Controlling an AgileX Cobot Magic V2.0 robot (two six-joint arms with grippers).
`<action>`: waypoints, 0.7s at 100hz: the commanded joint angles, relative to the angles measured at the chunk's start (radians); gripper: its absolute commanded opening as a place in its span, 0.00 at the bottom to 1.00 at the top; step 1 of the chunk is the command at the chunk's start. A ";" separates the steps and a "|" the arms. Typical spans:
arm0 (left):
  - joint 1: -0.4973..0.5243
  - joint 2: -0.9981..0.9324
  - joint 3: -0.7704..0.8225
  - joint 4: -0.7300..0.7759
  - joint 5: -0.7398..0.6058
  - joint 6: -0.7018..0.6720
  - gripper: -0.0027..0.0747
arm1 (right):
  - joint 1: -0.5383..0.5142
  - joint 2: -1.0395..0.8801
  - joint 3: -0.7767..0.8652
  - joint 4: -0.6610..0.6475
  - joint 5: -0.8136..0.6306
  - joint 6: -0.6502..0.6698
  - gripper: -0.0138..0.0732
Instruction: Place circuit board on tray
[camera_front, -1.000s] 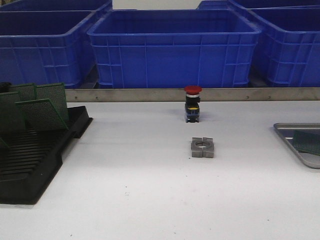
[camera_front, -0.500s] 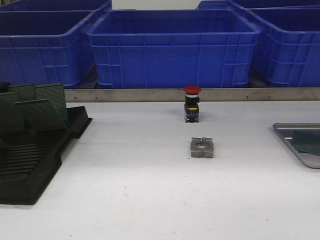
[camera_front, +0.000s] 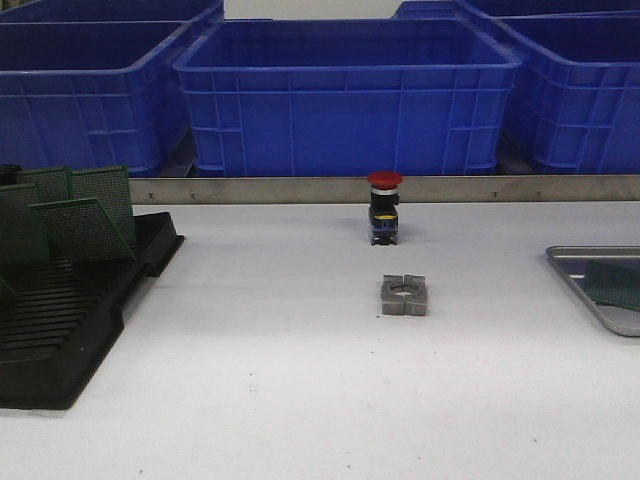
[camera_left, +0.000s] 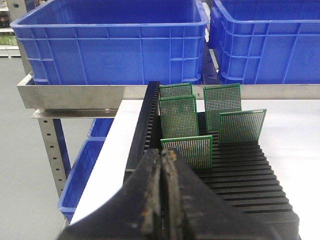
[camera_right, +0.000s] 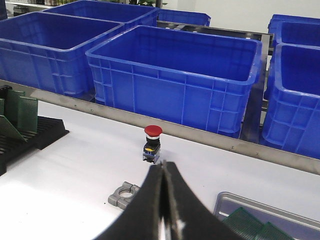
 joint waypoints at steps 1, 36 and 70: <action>-0.001 -0.028 0.019 -0.008 -0.074 -0.011 0.01 | 0.003 0.009 -0.028 0.015 -0.040 -0.008 0.09; -0.001 -0.028 0.019 -0.008 -0.074 -0.011 0.01 | 0.003 0.009 -0.028 0.015 -0.040 -0.008 0.09; -0.001 -0.028 0.019 -0.008 -0.074 -0.011 0.01 | 0.003 0.009 -0.028 0.015 -0.117 -0.008 0.09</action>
